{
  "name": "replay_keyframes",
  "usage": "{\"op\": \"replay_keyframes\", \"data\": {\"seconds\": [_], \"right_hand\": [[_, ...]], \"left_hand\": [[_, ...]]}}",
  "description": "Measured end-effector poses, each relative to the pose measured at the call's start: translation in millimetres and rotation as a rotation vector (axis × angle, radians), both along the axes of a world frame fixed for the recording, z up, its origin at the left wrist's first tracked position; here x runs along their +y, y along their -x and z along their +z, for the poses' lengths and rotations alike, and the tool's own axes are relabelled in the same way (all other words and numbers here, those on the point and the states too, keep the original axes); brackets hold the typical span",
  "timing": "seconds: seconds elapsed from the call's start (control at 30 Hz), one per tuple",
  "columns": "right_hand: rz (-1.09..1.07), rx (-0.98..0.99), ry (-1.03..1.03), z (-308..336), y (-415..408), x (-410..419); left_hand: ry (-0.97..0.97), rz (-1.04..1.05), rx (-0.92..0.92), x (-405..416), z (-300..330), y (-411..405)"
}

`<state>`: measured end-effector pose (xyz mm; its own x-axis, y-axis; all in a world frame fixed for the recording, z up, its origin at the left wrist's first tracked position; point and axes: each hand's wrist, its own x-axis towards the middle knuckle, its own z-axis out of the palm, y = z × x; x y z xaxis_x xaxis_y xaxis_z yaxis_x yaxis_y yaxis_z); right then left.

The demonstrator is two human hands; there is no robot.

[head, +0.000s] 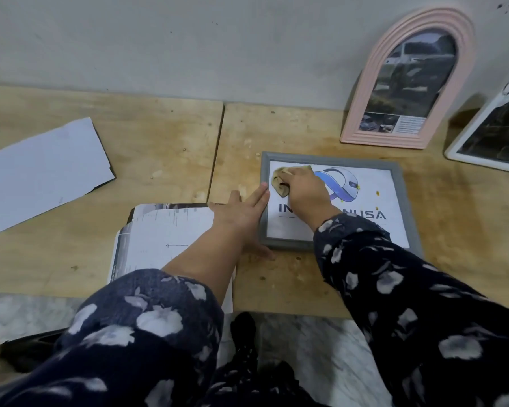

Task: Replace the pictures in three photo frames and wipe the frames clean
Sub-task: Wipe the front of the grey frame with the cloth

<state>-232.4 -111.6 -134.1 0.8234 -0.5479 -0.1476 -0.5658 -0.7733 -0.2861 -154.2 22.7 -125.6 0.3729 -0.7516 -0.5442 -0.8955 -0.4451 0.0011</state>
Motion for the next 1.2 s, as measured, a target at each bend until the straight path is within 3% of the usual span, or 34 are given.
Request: {"op": "replay_keyframes", "data": {"seconds": [0.17,0.47,0.6,0.67,0.8,1.0,1.2], "right_hand": [[0.059,0.035,0.101,2.7,32.8,23.3],[0.077,0.128,0.095,22.7,68.4,54.3],[-0.042,0.238,-0.116,47.2,52.6,22.9],[-0.117,0.213,-0.186,64.3,38.8,1.4],[-0.287,0.094,-0.093,61.5,9.2,-36.1],[-0.117,0.212,-0.028,15.6,16.6,-30.3],[-0.089,0.055,-0.001,2.9,57.0,-2.7]], "left_hand": [[-0.04,-0.014,-0.048,-3.0,2.8,1.6],[-0.049,0.023,-0.042,-4.9,11.4,7.2],[-0.058,0.028,-0.028,-6.4,12.7,9.7],[-0.061,0.036,-0.019,-6.8,13.0,10.7],[-0.059,0.048,-0.007,-7.9,12.1,10.6],[-0.046,0.061,-0.009,-11.3,13.7,11.2],[-0.041,0.046,-0.027,-11.5,14.5,11.3]]}}
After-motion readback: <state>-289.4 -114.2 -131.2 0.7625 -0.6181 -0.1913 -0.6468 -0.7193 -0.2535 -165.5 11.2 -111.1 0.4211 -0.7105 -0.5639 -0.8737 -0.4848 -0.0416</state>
